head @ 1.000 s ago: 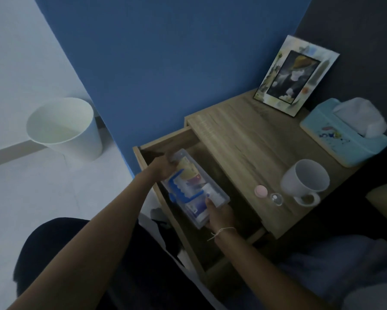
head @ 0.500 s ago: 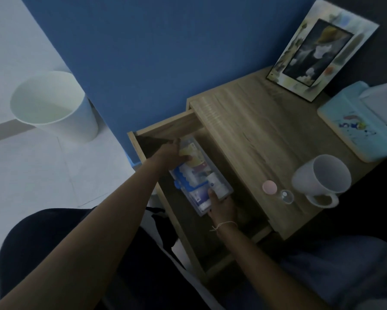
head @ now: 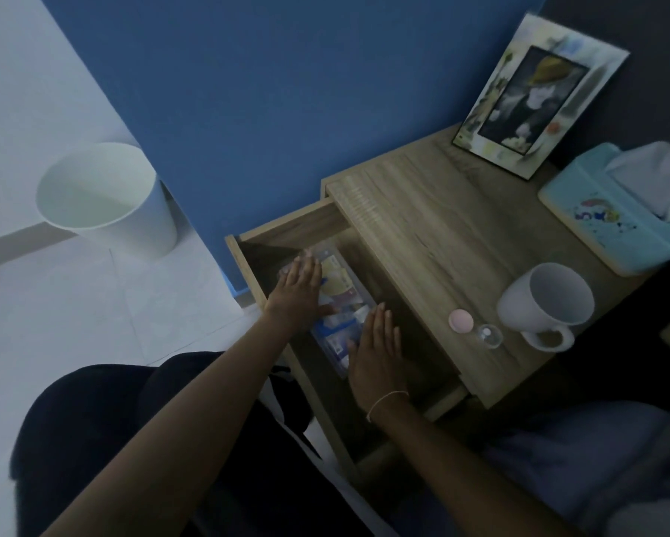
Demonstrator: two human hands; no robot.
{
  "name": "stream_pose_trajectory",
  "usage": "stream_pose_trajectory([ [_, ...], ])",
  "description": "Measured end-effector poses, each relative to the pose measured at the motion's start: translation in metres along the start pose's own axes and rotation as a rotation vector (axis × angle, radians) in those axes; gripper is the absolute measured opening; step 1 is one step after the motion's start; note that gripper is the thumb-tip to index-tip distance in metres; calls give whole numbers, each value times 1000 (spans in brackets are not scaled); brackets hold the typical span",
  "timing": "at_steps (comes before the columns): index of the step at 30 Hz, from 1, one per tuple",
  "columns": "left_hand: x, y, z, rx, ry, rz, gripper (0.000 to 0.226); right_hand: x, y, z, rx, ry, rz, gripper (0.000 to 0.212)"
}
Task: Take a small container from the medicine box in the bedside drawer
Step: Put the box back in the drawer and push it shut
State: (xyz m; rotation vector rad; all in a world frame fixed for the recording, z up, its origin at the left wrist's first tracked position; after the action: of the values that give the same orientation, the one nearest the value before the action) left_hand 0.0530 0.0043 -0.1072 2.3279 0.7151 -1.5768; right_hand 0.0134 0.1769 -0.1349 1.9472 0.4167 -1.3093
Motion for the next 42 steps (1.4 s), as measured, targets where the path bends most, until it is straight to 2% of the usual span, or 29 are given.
stream_pose_trajectory([
  [6, -4, 0, -8, -10, 1, 23, 95, -1, 3, 0, -4, 63, -17, 68],
  [9, -12, 1, -16, -57, -130, 10, 84, -25, 17, 7, -135, 7, -8, 64],
  [13, -25, 12, -30, -235, -349, -123, 74, -74, 41, 51, -339, -195, 6, 59],
  [17, -23, 32, -41, -427, -446, -208, 69, -99, 33, 114, -326, -133, -23, 56],
  [21, -10, 42, -40, -523, -455, -312, 68, -103, 12, 156, -277, -85, -140, 55],
  [28, -1, 44, -29, -498, -567, -489, 65, -93, 1, 174, -311, -89, -108, 68],
  [33, 0, 36, -22, -437, -661, -730, 67, -93, 1, 175, -323, -102, -107, 62],
  [42, -12, 25, 0, -416, -572, -1134, 54, -92, -2, 175, -345, -103, -113, 57],
])
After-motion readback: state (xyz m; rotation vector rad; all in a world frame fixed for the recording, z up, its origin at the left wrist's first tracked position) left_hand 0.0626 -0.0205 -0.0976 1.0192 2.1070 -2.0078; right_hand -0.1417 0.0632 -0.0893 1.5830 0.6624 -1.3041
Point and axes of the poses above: each hand's wrist, its own z-axis towards the middle knuckle, its own x-axis out of the palm, y = z × x, the point moved 4 cm from there along z, towards the middle knuckle, and after that the axes turned 11 degrees about z, right-handed, at the moved point
